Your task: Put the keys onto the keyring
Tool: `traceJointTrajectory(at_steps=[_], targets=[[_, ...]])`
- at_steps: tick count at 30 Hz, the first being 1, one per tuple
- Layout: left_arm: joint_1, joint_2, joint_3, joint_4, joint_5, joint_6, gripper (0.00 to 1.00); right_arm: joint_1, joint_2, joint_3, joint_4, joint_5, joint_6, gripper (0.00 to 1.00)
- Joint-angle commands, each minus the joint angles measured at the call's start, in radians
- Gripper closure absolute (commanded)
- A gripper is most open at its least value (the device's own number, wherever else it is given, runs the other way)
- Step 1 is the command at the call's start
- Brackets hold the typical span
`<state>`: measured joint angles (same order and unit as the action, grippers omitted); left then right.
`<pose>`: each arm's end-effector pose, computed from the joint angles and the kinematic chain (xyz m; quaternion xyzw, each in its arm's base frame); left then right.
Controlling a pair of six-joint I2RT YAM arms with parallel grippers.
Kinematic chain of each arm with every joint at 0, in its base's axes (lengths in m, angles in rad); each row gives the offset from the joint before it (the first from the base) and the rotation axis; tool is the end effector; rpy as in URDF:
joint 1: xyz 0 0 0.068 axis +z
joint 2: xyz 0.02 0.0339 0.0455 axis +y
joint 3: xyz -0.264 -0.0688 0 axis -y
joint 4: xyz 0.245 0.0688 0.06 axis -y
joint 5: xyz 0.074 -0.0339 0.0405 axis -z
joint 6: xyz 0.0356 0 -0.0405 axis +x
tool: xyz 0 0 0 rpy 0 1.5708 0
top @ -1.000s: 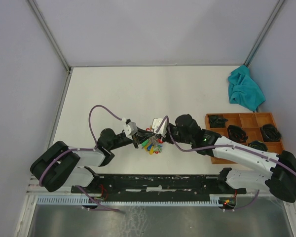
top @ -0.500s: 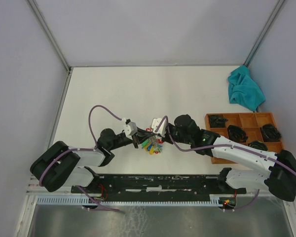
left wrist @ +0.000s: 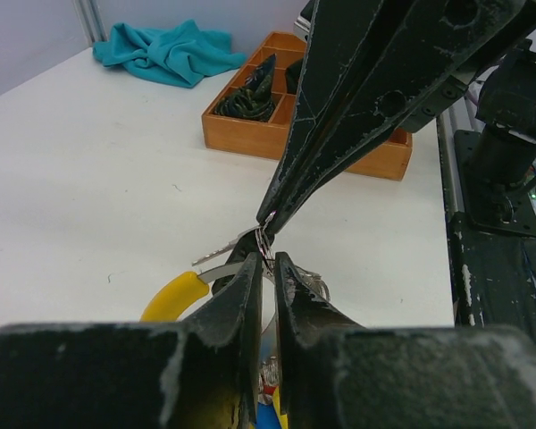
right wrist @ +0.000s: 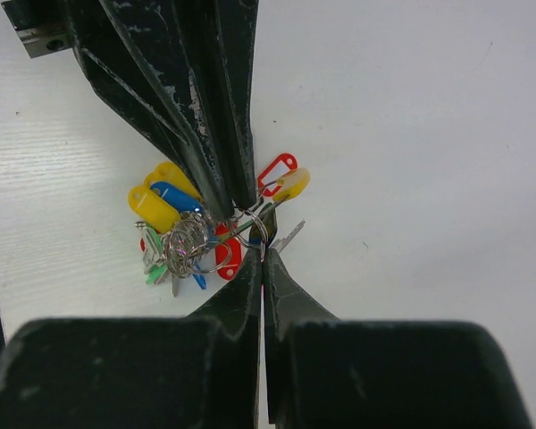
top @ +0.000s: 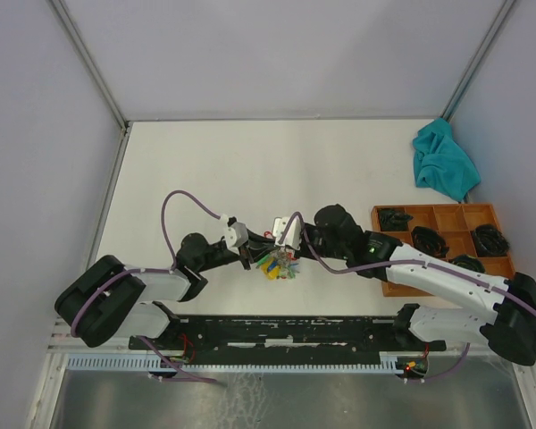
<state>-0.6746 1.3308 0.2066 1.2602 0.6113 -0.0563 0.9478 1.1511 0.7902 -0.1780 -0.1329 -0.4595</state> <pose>0.1586 -0.1530 0.1889 0.4067 0.5282 -0.4416 0.6004 0.1459 0.2112 0.2681 -0.5865 0.6406 0.1750 0.4637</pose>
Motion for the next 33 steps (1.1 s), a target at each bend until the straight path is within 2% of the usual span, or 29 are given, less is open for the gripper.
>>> traceJointTrajectory(at_steps=[1,13,25,29,33], targets=[[0.001,0.001,0.026,0.065,0.037,-0.027,0.83,-0.002,0.001,0.084,-0.032,-0.001,-0.044,0.99],[0.001,0.027,0.082,-0.025,0.082,-0.045,0.80,-0.002,0.031,0.125,-0.069,-0.042,-0.071,0.99],[0.001,0.082,0.145,-0.112,0.123,-0.070,0.78,-0.001,0.029,0.128,-0.066,-0.015,-0.090,0.99],[0.001,0.092,0.154,-0.122,0.134,-0.072,0.82,-0.002,0.033,0.130,-0.069,-0.010,-0.095,0.99],[0.001,0.104,0.170,-0.151,0.147,-0.066,0.90,-0.003,0.027,0.127,-0.075,0.002,-0.100,0.99]])
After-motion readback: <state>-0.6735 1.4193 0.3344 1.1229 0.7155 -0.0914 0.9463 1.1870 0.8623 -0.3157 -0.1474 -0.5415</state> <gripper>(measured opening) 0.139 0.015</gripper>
